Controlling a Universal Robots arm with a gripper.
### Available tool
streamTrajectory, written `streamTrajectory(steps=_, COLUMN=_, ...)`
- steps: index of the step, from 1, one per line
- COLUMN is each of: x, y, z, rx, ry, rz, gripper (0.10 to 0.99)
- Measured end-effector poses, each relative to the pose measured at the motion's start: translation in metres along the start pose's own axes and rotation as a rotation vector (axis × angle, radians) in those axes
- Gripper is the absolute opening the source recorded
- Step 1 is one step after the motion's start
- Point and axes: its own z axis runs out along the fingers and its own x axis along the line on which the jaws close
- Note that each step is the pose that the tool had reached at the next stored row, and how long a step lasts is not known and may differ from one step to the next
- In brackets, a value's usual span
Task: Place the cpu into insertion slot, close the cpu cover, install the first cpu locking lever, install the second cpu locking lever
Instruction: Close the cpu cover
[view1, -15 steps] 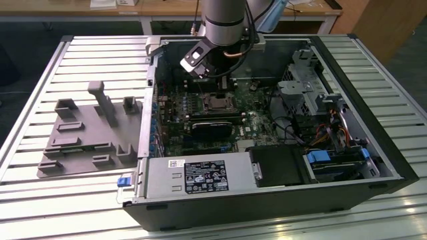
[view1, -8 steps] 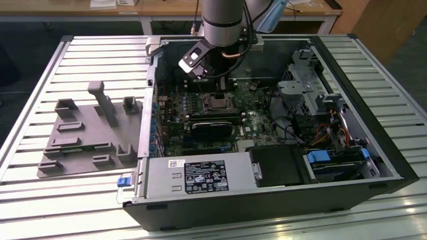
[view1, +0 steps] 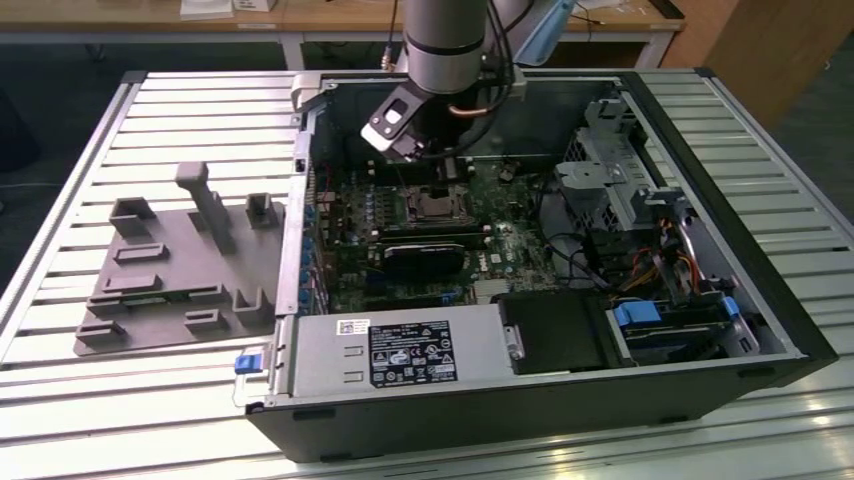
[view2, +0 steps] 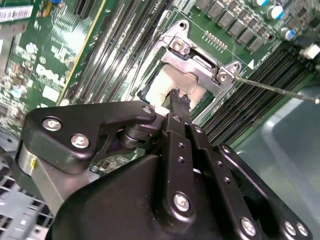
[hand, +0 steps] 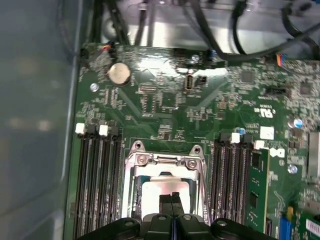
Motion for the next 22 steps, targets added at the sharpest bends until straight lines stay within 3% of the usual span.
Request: streamTrajectory(steps=22, x=0.0, y=-0.0001, z=0.0024, rx=0.0, ry=0.0182, rz=-0.399, gripper=0.102)
